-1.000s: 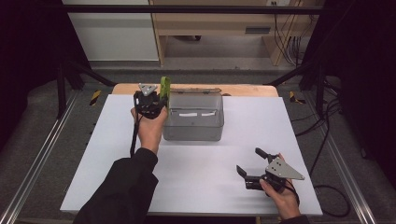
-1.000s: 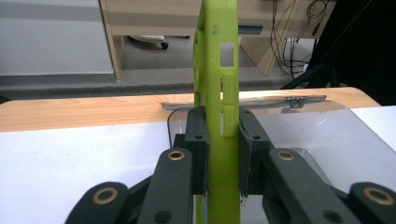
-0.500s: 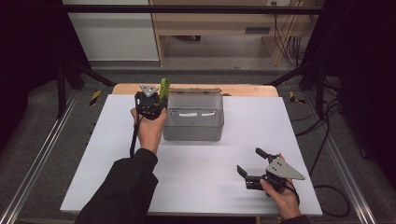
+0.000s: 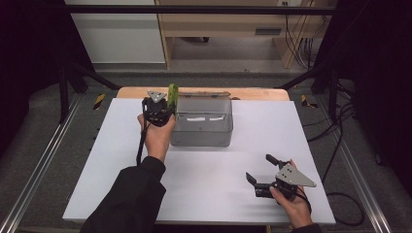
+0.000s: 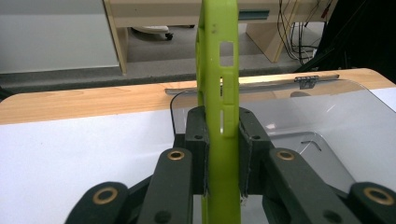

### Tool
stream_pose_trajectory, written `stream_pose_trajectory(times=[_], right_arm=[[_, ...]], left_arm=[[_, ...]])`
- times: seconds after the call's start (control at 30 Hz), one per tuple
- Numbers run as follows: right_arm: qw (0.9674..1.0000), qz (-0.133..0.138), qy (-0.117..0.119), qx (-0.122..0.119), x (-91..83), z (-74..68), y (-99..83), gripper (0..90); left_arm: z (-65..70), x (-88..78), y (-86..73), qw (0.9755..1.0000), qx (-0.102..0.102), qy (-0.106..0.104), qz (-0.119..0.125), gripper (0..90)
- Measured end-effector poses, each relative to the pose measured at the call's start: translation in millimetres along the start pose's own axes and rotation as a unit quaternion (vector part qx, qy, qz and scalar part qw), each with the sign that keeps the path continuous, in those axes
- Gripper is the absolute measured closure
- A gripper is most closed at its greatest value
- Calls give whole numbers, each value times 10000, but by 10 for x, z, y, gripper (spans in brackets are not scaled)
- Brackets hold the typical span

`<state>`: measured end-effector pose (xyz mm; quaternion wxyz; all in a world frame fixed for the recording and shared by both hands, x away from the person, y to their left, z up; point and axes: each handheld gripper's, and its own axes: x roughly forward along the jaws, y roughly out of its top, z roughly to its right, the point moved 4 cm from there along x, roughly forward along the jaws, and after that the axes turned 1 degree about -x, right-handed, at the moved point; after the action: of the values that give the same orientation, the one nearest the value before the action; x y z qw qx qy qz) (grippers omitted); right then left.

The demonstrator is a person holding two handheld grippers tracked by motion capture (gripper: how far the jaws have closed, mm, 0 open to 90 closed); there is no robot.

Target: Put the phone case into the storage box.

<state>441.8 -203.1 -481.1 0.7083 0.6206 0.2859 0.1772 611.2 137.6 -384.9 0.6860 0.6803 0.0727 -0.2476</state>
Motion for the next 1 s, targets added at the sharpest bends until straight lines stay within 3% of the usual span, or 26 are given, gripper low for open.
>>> stream_pose_trajectory(times=[0.17, 0.73, 0.9, 1.0], right_arm=[[10000, 6, 25, -86, -4, -12, 1, 65], [10000, -20, 44, -44, 1, -16, -6, 64], [10000, -33, 70, -38, 5, -22, -14, 64], [10000, -47, 67, -31, 9, -23, -18, 64]], left_arm=[[-1, 8, -10, 10000, -59, -40, 4, 771], [-35, 133, -51, 9998, -65, -92, -162, 771], [-36, 165, -85, 9997, 17, -77, -212, 771], [-49, 187, -128, 9996, -73, -99, -250, 771]])
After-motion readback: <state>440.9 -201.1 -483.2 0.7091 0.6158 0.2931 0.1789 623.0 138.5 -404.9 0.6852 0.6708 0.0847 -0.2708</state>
